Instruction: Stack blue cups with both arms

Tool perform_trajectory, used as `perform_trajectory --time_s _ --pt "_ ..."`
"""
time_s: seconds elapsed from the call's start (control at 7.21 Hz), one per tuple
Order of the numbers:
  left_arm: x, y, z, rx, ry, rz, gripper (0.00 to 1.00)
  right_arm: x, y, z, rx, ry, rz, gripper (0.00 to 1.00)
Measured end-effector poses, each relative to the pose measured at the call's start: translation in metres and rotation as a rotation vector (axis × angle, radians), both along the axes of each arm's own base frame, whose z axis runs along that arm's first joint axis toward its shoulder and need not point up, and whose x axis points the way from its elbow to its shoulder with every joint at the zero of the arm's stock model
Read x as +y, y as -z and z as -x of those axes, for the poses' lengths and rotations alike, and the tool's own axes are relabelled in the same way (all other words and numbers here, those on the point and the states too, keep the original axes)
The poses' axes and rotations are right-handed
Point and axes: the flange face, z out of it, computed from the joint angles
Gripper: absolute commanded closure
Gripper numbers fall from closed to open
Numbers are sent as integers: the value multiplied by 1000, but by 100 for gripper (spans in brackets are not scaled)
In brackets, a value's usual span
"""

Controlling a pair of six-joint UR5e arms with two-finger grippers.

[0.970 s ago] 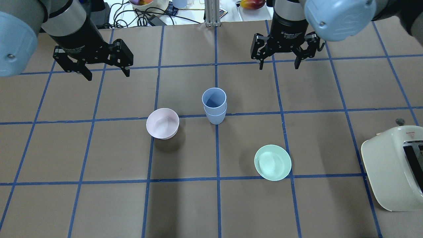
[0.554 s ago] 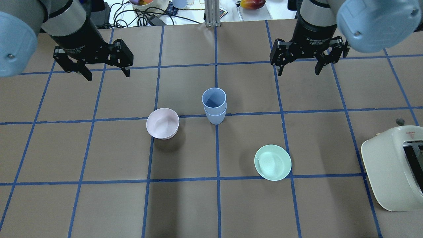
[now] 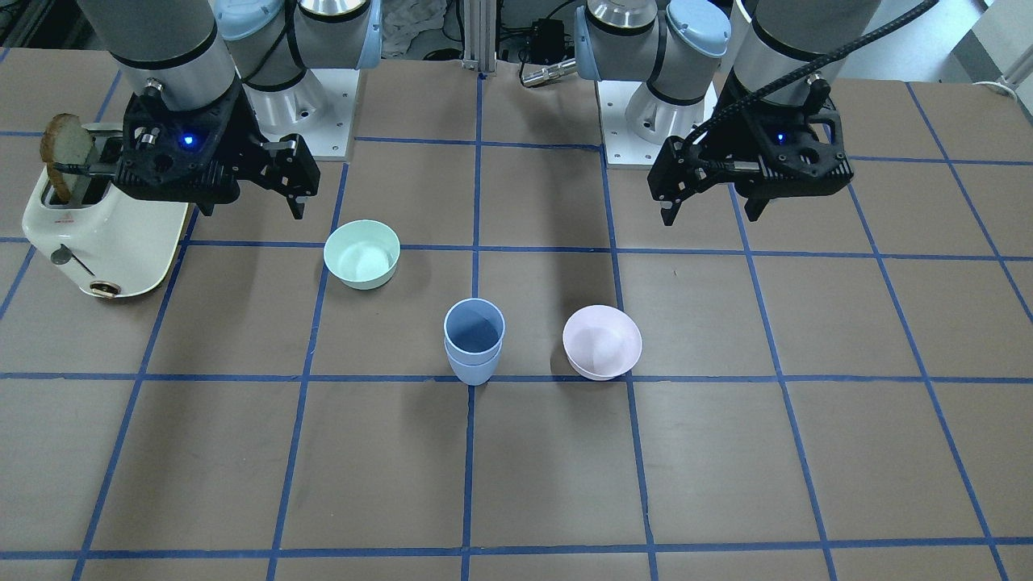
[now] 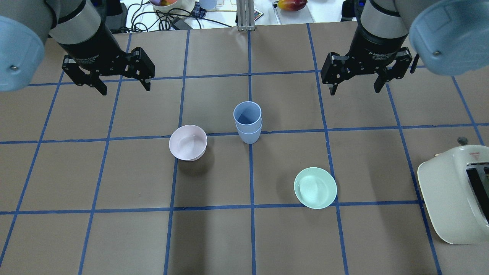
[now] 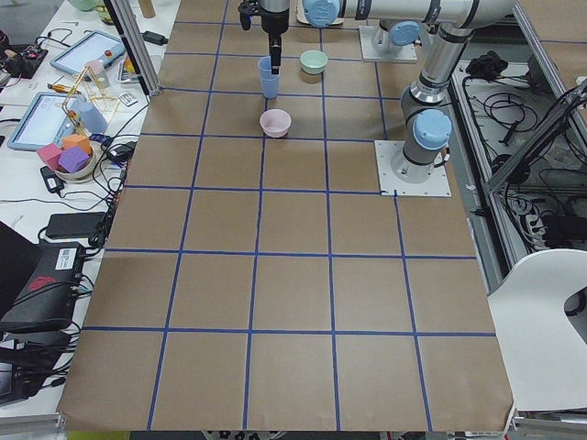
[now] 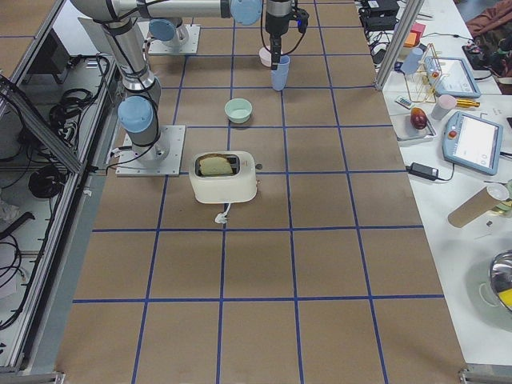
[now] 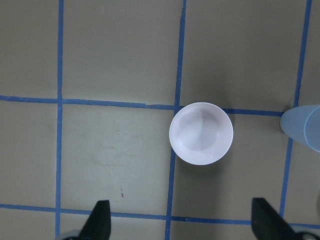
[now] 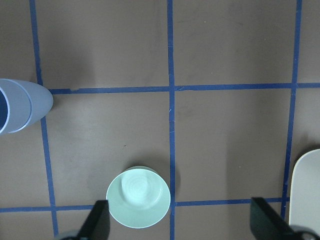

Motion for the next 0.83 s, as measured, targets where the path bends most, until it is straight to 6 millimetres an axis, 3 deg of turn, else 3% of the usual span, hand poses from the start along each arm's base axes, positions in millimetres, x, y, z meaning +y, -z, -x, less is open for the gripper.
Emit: perform_trajectory --time_s 0.83 --pt "-2 3 1 1 -2 -6 0 1 -4 7 -16 8 3 0"
